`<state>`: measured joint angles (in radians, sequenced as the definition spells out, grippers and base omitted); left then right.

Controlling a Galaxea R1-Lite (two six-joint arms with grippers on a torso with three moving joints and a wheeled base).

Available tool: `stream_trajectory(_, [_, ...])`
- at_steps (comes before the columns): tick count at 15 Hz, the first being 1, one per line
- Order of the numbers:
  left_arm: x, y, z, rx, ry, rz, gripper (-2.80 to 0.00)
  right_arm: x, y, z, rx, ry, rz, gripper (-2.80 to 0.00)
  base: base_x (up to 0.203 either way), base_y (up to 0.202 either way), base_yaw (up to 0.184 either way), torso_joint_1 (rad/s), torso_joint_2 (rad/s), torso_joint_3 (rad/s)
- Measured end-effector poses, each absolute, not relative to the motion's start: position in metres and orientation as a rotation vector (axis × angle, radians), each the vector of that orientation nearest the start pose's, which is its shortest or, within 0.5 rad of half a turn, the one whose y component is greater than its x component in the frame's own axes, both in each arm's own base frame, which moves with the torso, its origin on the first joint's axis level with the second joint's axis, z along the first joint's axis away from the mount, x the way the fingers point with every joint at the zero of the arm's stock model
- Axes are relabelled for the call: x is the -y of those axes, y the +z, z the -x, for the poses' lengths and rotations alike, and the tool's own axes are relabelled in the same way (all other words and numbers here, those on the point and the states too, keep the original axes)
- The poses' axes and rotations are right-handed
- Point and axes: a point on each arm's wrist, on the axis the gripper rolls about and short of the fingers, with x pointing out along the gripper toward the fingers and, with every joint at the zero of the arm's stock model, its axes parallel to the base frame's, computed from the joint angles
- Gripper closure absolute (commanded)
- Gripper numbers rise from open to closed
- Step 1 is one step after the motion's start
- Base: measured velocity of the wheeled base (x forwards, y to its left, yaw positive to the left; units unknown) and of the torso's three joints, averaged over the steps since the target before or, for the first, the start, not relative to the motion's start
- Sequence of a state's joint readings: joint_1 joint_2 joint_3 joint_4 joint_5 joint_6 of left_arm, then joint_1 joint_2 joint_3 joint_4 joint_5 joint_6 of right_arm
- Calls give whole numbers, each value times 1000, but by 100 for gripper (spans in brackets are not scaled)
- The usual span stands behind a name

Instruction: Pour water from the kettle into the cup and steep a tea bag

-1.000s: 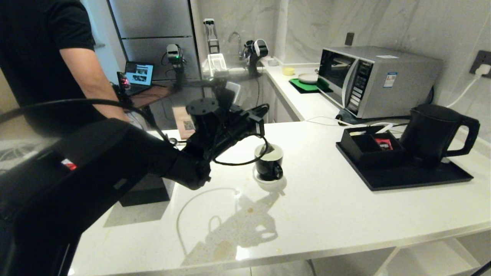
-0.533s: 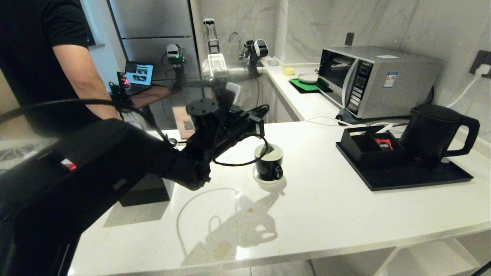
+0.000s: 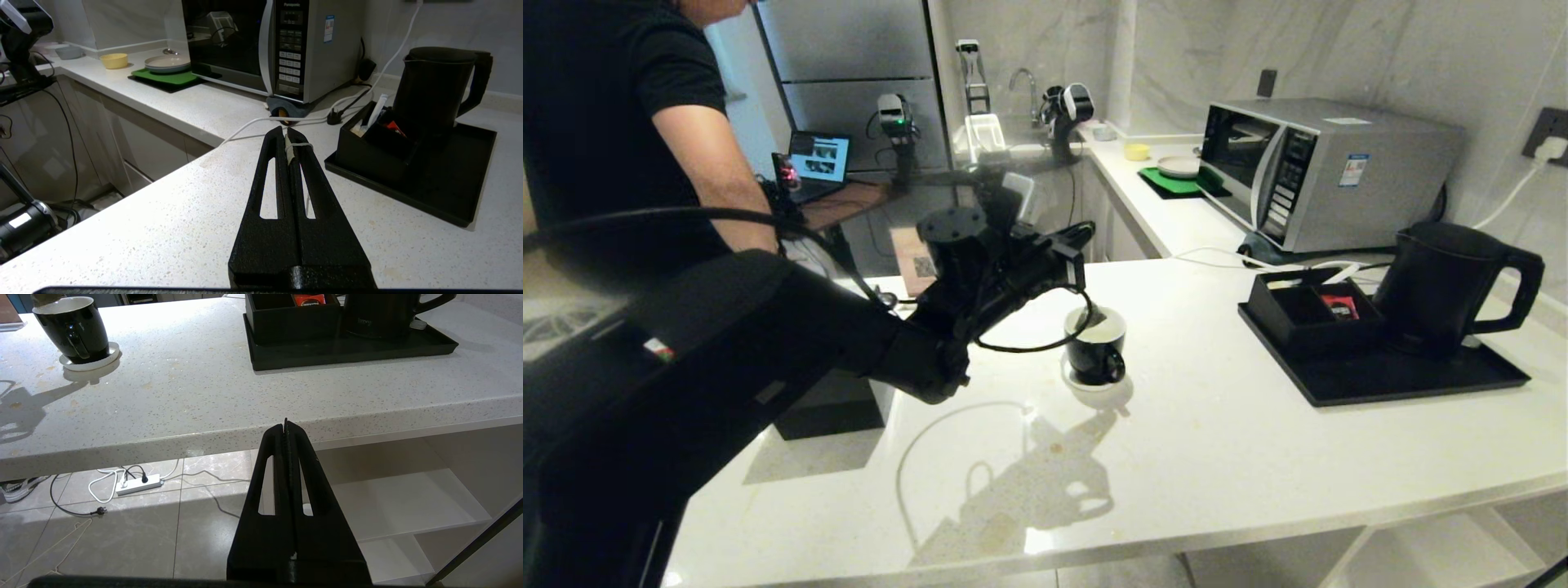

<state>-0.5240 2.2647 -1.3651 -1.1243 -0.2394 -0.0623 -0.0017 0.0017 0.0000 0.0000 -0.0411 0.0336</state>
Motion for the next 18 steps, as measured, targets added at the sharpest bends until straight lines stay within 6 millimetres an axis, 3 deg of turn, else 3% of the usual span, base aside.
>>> stream_trajectory(18, [195, 169, -413, 218, -674, 82, 0, 1, 75, 23, 1, -43, -33, 0, 0, 0, 0, 0, 0, 0])
